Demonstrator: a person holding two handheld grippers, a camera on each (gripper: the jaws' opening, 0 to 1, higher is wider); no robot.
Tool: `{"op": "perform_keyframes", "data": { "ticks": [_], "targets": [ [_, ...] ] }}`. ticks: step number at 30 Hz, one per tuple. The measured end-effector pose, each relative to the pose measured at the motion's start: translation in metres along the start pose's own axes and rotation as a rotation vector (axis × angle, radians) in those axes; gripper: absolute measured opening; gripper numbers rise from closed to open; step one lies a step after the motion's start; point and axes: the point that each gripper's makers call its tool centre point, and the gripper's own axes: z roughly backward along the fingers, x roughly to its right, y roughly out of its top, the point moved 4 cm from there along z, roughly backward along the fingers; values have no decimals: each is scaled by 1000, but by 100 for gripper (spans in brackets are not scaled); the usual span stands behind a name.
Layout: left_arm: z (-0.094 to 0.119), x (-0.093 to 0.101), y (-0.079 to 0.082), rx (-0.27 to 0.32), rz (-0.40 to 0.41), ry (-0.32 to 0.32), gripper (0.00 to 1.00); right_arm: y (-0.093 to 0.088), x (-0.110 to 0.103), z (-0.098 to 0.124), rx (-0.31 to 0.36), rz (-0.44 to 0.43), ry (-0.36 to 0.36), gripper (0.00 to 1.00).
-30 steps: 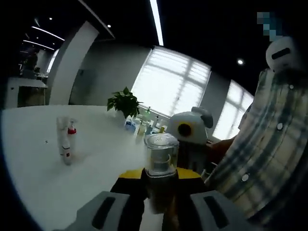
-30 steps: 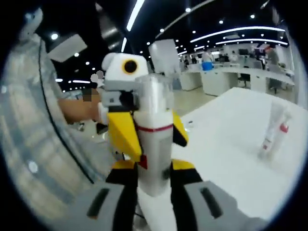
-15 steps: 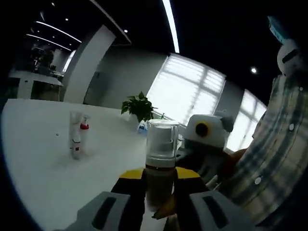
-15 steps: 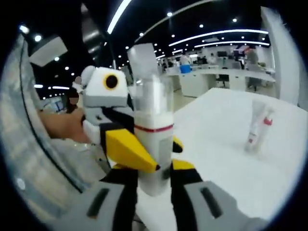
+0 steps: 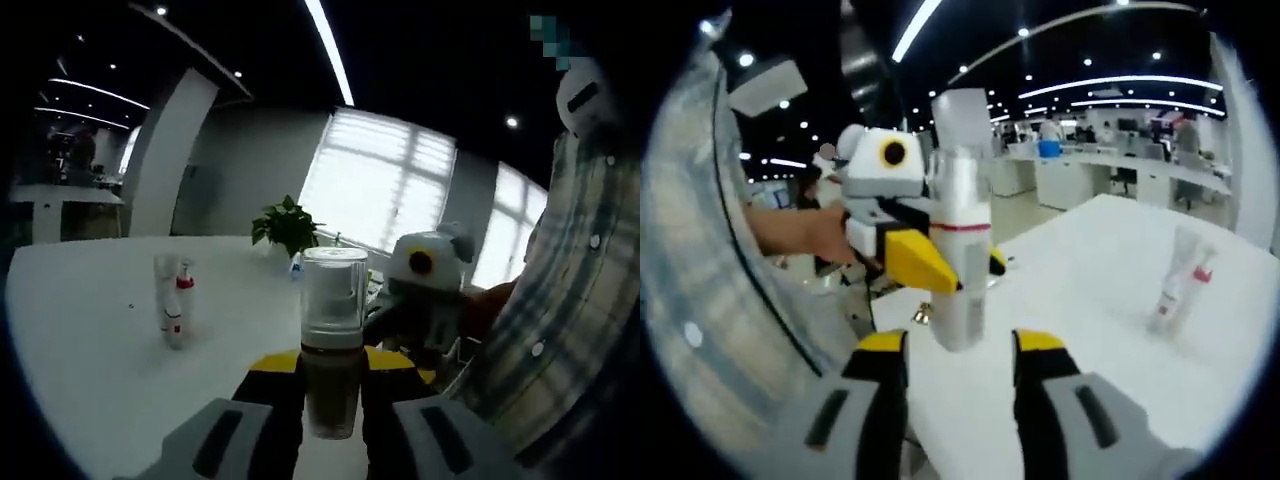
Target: Arrange the skincare products in the storage area until every visible bottle or jar stands upright without overlapping.
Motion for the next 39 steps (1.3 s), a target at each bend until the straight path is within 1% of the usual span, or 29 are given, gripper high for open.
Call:
{"op": "perform_keyframes", "data": {
  "ticks": [2, 4, 6, 7, 10, 13, 17, 18, 22, 25, 27, 29, 30, 31, 32, 34, 37, 39],
  "targets": [
    [1, -2, -2, -18, -14, 7, 21, 9, 1, 5, 37, -2, -4, 38],
    [0, -3, -7, -39, -30, 15, 21, 22, 4, 7, 86, -14, -19, 38],
    [-4, -1, -11, -64, -44, 4, 21, 29, 6, 6, 110, -20, -34, 39],
    [-8, 1, -14, -79, -54, 2, 21, 35, 6, 5, 132, -30, -31, 39],
    [-14, 5, -19, -104, -71, -4, 21, 42, 5, 1, 160, -44, -21, 38],
    [-17, 9, -23, -122, -80, -17, 21, 42, 2, -3, 155, -40, -12, 36],
    [-19, 12, -24, -126, -82, -31, 21, 40, 1, -4, 144, -44, 0, 22],
    [-20, 12, -24, -125, -79, -33, 21, 38, 2, -5, 139, -43, 2, 21],
    [-21, 9, -24, -126, -62, -30, 21, 38, 4, -6, 143, -56, 4, 20],
    [-22, 7, -23, -121, -10, -39, 22, 39, 6, -6, 141, -60, 4, 20],
    [-23, 5, -23, -117, -6, -33, 22, 39, 8, -7, 139, -55, -4, 19],
    [-25, 1, -24, -118, 5, -23, 23, 38, 12, -8, 134, -56, -13, 19],
    [-26, -1, -26, -123, 34, -9, 23, 38, 14, -8, 132, -51, -24, 19],
    [-26, -3, -28, -133, 37, -4, 23, 38, 16, -8, 134, -48, -33, 19],
    [-26, -6, -31, -149, 36, 10, 23, 38, 21, -7, 139, -50, -44, 19],
    [-25, -14, -41, -195, 16, 69, 25, 38, 28, -5, 145, -60, -60, 19],
    [-23, -19, -51, -214, 35, 98, 31, 35, 41, -3, 145, -53, -105, 19],
    [-21, -23, -56, -228, 31, 117, 32, 31, 50, -1, 141, -51, -140, 19]
  ]
}}
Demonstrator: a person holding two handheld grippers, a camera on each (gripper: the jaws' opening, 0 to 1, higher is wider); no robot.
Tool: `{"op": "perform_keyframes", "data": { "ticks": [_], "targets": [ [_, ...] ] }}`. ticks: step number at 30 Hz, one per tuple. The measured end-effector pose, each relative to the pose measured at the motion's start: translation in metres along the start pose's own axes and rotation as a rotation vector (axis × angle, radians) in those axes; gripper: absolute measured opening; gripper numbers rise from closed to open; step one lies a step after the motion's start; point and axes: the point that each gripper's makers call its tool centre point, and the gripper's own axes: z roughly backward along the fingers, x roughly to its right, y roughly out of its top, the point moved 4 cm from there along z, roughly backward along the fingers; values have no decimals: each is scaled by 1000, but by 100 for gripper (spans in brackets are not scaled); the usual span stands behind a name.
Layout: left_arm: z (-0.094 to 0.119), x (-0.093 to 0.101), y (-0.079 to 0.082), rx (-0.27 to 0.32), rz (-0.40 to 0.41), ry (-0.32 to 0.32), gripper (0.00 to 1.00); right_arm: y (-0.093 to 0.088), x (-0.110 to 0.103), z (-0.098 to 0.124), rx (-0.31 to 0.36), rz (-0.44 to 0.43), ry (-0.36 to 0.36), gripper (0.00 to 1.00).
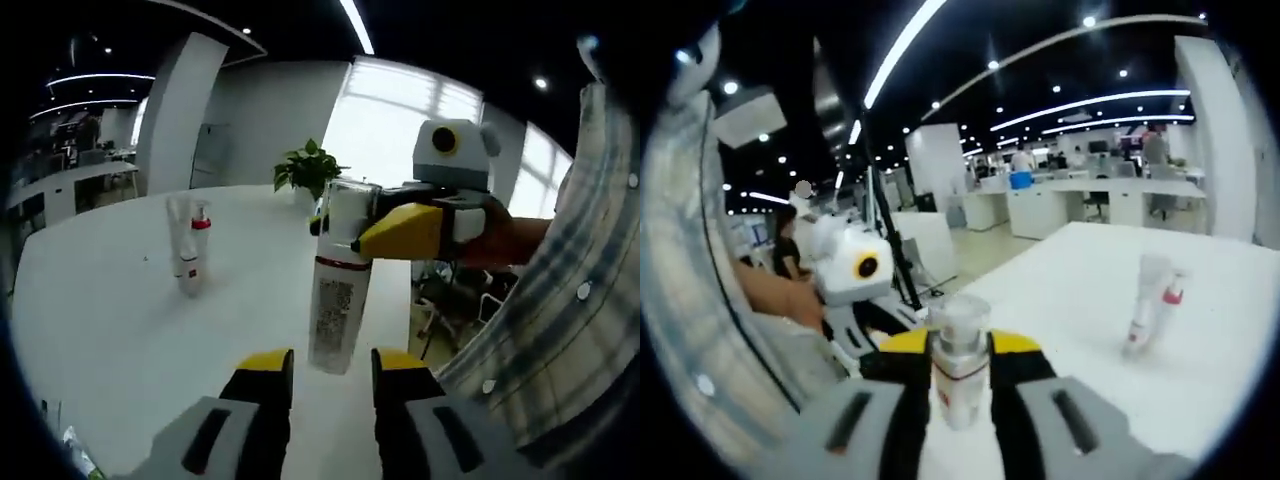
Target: Arrange the skincare products in the storage area until every visible bottle or jar stands upright without overlapping.
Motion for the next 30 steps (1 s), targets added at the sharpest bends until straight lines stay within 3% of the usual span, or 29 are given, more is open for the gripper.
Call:
{"op": "perform_keyframes", "data": {
  "ticks": [7, 10, 17, 22, 30],
  "targets": [
    [0, -11, -8, -20, 10, 44, 32, -15, 46, 3, 1, 45, -76, 19],
    [-1, -13, -10, -31, 8, 51, 32, -14, 67, 3, 24, 28, -112, 19],
    [4, -26, -9, 0, 85, 87, 31, -13, 112, -3, 68, -12, -161, 19],
    [0, -32, -13, -4, 94, 61, 31, -20, 141, -8, 75, -27, -208, 19],
    [-3, -49, -12, -11, 140, 80, 31, -32, 176, -16, 59, -46, -240, 19]
  ]
}}
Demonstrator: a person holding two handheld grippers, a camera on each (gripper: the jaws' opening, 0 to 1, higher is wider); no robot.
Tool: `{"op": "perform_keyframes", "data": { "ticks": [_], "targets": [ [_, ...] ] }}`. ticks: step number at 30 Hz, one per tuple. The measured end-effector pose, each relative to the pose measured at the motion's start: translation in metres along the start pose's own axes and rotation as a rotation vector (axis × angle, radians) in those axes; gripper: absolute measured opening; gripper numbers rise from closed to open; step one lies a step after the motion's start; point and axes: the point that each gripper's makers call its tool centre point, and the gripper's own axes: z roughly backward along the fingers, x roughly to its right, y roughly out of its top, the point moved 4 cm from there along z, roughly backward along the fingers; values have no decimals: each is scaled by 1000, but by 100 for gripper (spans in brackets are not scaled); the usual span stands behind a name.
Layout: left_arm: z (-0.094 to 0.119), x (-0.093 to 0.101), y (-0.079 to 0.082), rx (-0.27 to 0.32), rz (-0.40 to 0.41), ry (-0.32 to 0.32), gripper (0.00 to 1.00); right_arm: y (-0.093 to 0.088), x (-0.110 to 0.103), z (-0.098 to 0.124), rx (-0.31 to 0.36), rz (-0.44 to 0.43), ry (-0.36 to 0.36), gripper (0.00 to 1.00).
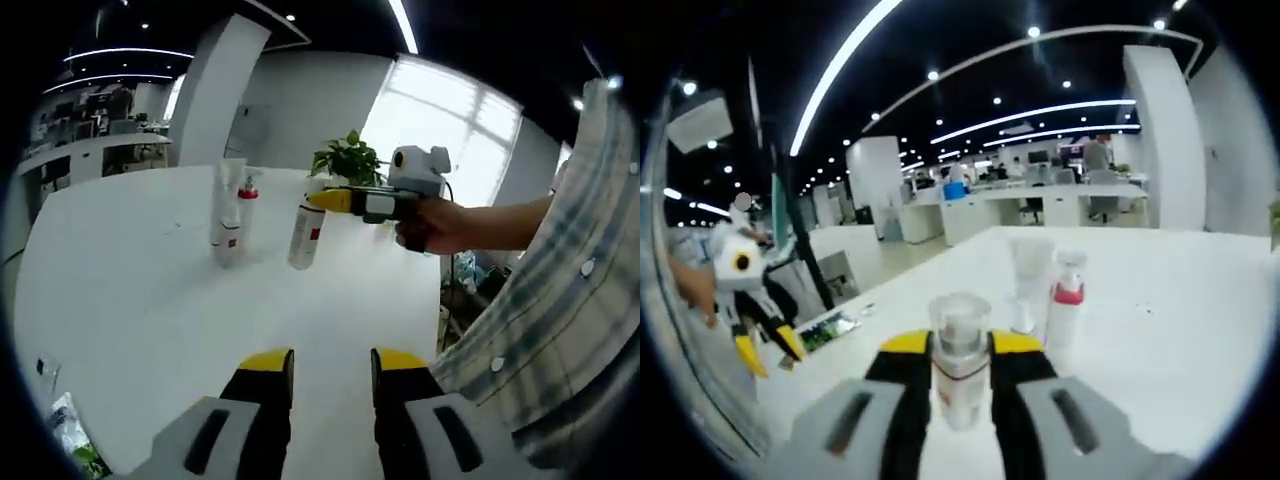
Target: Arrange the skincare products in the storage area until every visible bottle or jar stands upright without overlapping.
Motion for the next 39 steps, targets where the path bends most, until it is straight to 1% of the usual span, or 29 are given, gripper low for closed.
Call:
{"op": "perform_keyframes", "data": {
  "ticks": [4, 10, 14, 16, 19, 21, 23, 25, 28, 29, 31, 33, 34, 39],
  "targets": [
    [-2, -7, 0, 0, 27, 8, 31, -5, 12, -11, -9, 2, -10, 19],
    [-4, -17, -1, -12, 50, 17, 30, -9, 26, -27, 0, 44, -19, 19],
    [-5, -24, 1, -9, 80, 32, 30, -14, 38, -39, -7, 50, -21, 19],
    [-5, -27, 1, -7, 89, 39, 29, -16, 45, -44, 7, 31, -18, 19],
    [-5, -29, 2, -1, 112, 33, 29, -17, 53, -50, 23, 35, -24, 19],
    [-5, -32, 2, 0, 116, 44, 29, -20, 56, -53, 19, 38, -22, 19],
    [-5, -35, 2, 0, 126, 52, 29, -23, 60, -55, 12, 63, -23, 19],
    [-6, -38, 2, 0, 137, 60, 29, -27, 63, -57, 4, 58, -16, 19],
    [-6, -41, 1, -4, 145, 65, 29, -34, 66, -60, -22, 105, -10, 19],
    [-7, -42, -1, -12, 148, 68, 29, -34, 66, -60, -17, 113, -3, 19],
    [-7, -42, -2, -17, 154, 73, 28, -35, 68, -61, -13, 102, 5, 19],
    [-7, -43, -2, -16, 163, 74, 28, -37, 70, -64, -17, 121, 5, 19],
    [-8, -43, -3, -17, 170, 74, 28, -39, 72, -66, -17, 113, 7, 19],
    [-9, -43, -7, -41, 179, 69, 28, -46, 75, -69, -32, 124, 18, 19]
  ]
}}
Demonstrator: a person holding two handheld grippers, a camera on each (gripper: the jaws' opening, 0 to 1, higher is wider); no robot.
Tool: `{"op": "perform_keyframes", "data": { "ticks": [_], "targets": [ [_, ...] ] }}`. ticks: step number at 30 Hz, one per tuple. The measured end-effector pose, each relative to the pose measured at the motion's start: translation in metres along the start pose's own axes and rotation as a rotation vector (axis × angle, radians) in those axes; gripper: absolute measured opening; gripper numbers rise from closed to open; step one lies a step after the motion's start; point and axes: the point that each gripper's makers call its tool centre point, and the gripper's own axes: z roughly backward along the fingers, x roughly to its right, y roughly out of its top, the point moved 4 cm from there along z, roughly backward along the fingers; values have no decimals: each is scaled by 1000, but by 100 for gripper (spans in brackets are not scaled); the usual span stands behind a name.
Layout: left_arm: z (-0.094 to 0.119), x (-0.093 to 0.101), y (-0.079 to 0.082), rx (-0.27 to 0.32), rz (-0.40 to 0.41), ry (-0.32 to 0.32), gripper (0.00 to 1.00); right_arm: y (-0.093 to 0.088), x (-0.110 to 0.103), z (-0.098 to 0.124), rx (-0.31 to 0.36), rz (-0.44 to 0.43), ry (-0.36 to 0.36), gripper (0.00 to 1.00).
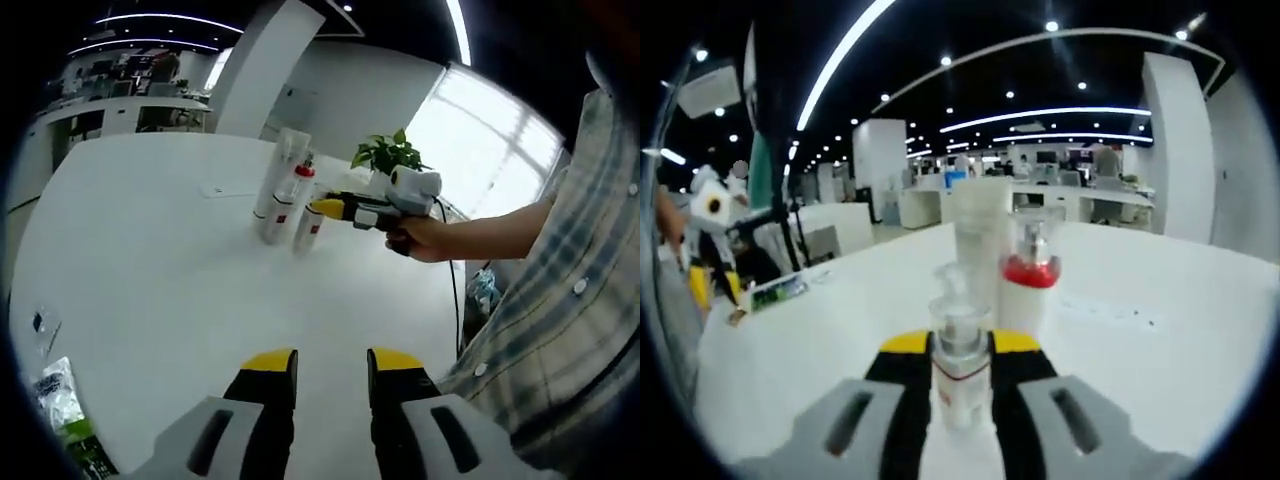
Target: Arrange the skincare products in the storage area until every visible bottle or jar stands upright without overlapping.
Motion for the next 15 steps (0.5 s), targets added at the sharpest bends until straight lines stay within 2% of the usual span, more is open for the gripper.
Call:
{"op": "perform_keyframes", "data": {
  "ticks": [7, 15],
  "targets": [
    [-2, -2, -3, -24, 8, -13, 28, 4, 8, -3, 16, 18, 28, 19],
    [4, -1, -4, -26, 20, -1, 28, 1, 13, -7, 27, 25, 45, 20]
  ]
}}
